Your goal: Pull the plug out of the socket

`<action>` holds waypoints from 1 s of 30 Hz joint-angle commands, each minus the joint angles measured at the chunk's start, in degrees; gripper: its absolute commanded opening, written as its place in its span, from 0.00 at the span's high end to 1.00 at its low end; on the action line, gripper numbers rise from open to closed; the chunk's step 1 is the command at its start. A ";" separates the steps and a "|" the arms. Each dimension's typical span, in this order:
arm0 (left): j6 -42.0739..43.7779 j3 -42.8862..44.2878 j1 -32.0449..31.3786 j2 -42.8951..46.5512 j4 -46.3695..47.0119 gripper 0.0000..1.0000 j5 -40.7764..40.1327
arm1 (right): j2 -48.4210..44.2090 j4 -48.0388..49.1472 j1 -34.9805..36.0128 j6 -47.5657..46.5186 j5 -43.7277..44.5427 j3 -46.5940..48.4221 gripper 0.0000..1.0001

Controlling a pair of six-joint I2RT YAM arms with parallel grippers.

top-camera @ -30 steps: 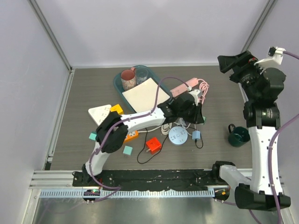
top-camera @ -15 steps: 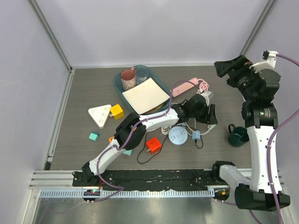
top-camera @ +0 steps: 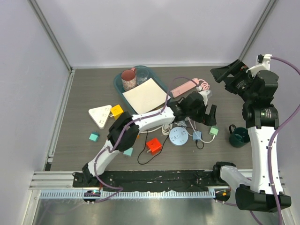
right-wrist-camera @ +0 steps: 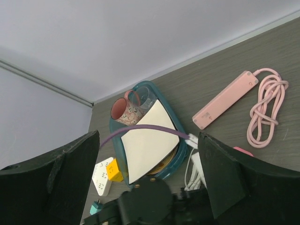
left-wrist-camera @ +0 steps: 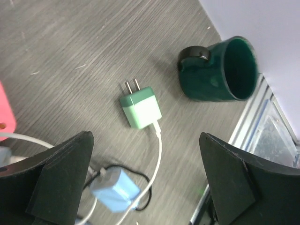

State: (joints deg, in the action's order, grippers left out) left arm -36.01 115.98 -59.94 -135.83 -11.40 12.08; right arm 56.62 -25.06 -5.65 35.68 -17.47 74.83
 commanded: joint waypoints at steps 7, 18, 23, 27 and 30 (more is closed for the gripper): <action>6.39 -17.61 3.52 27.01 5.86 0.00 -3.11 | -3.97 -5.17 0.03 -1.84 -4.51 -0.03 0.09; 15.79 -40.91 6.77 56.44 -1.85 0.00 -18.04 | -6.52 -10.70 0.20 -3.15 -5.37 -8.82 0.10; 11.69 -50.31 10.01 69.61 -7.23 0.00 -23.24 | -10.38 -13.26 1.43 -4.13 -6.78 -11.89 0.10; 5.70 -58.05 22.02 79.47 -8.11 0.00 -13.25 | -12.23 -13.00 1.43 -2.37 -8.89 -14.62 0.10; 5.42 -61.05 28.10 85.44 -11.26 0.00 -10.42 | -13.64 -13.26 1.43 -2.46 -9.24 -16.37 0.09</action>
State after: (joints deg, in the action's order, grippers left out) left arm -27.75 57.21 -38.41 -56.49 -19.03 -3.31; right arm 44.64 -38.85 -4.45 33.10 -24.21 59.94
